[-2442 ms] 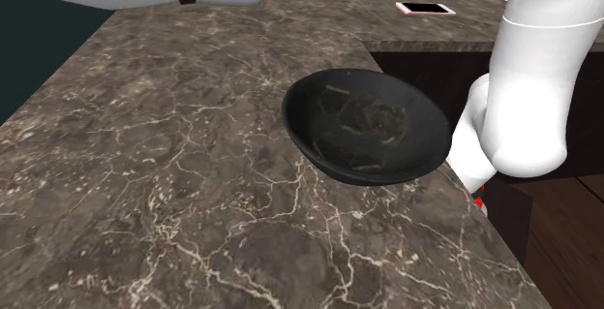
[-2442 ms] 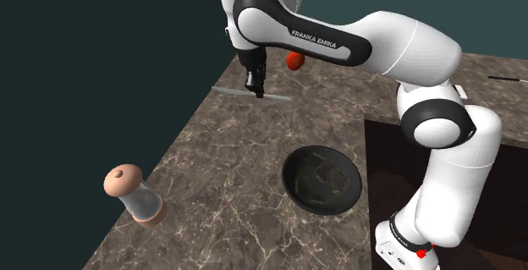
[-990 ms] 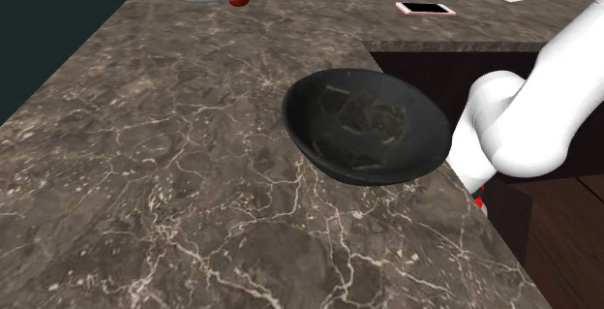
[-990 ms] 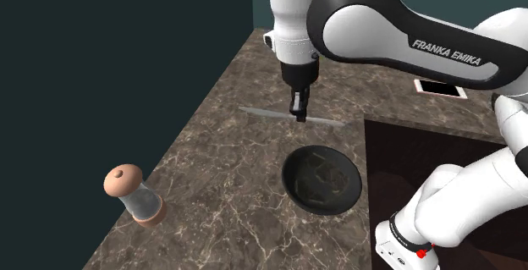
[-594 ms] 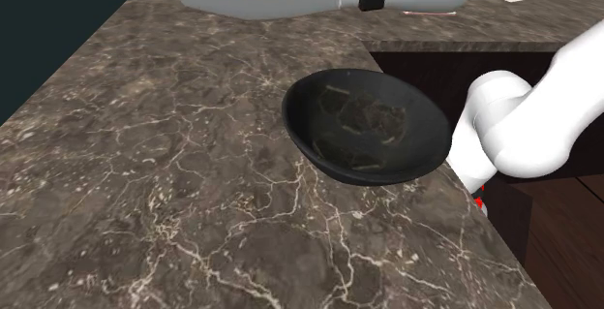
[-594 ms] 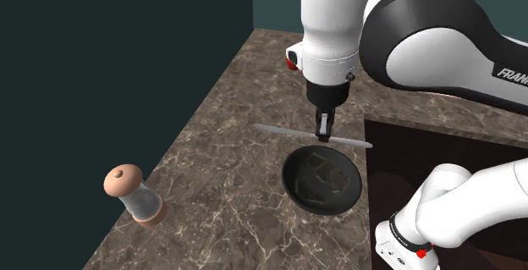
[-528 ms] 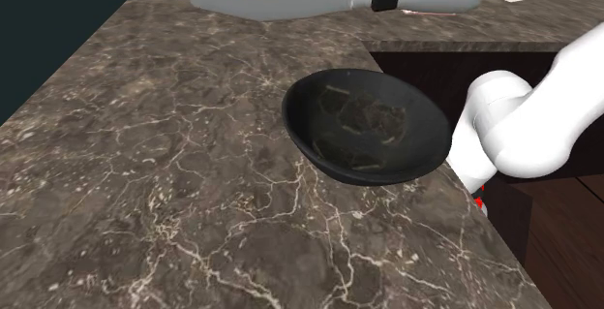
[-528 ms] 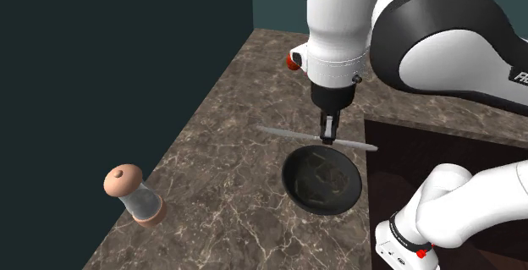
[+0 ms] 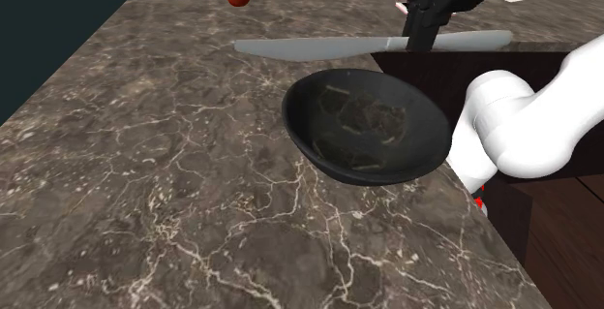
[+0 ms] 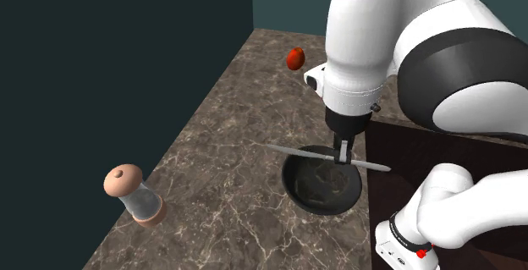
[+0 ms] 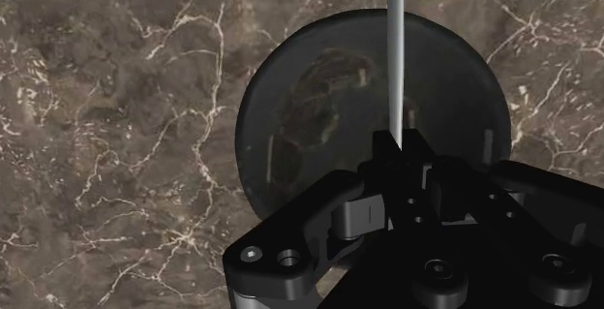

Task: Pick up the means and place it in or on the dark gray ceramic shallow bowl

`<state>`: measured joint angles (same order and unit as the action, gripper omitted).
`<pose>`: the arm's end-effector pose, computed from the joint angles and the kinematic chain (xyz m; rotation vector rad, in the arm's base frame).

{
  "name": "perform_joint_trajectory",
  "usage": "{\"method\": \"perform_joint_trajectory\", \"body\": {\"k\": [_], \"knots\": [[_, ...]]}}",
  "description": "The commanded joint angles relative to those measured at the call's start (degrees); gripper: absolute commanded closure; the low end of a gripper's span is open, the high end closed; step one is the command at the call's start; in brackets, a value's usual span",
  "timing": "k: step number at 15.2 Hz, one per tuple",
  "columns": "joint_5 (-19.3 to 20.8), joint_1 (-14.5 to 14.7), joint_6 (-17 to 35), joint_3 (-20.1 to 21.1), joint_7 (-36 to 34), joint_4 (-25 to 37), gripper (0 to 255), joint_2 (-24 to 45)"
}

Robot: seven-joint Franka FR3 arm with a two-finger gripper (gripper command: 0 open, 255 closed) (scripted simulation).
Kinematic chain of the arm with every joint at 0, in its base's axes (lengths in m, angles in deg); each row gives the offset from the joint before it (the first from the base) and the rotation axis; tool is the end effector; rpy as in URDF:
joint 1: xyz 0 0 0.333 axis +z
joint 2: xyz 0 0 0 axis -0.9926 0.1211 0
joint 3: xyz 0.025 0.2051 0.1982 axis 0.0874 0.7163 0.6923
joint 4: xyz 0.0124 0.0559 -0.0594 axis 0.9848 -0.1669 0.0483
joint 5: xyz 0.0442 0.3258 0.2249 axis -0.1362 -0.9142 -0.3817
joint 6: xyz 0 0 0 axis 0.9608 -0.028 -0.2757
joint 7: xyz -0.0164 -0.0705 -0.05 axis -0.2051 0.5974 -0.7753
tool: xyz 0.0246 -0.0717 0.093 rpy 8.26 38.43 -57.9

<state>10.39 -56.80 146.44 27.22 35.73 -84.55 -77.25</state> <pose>0.1846 0.3285 0.6507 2.7796 1.2442 -0.1705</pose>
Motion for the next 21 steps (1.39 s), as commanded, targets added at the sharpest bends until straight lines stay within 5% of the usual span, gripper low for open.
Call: {"method": "perform_joint_trajectory", "body": {"k": [1, 10, 18, 19, 21], "knots": [[-0.22, 0.16, 1.47, 0.02, 0.18, -2.25, 255, -0.83], [-1.18, 0.84, 7.94, 0.42, 0.84, -11.56, 255, -3.75], [-1.24, 0.88, 8.32, 0.46, 0.87, -12.08, 255, -3.89], [-1.24, 0.88, 8.32, 0.46, 0.87, -12.08, 0, -3.89], [-1.24, 0.88, 8.32, 0.46, 0.87, -12.08, 0, -3.89]]}}
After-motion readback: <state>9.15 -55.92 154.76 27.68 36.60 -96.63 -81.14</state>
